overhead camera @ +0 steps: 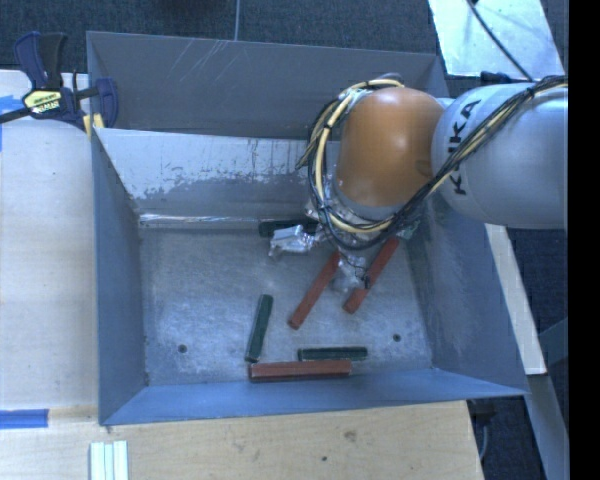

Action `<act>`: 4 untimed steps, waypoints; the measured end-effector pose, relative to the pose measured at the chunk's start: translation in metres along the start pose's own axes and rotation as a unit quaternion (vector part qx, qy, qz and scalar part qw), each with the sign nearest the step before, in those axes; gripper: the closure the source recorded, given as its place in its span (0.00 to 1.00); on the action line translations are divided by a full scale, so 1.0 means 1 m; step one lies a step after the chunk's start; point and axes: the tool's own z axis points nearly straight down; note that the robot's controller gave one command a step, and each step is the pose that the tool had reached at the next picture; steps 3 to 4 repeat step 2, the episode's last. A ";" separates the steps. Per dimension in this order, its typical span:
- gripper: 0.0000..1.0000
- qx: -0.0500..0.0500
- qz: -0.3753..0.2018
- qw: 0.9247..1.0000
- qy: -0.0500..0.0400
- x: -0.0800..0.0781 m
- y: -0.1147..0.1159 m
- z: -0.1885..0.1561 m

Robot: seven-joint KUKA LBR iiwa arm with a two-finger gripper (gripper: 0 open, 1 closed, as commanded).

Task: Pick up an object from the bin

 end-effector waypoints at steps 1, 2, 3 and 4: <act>1.00 0.000 0.000 1.000 0.000 -0.001 0.000 0.000; 1.00 0.001 -0.024 1.000 -0.001 0.017 0.006 -0.145; 1.00 0.001 -0.024 1.000 -0.001 0.017 0.006 -0.145; 1.00 0.001 -0.024 1.000 -0.001 0.017 0.006 -0.145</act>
Offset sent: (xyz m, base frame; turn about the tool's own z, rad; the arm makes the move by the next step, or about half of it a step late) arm 0.0000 0.0000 0.0000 0.0000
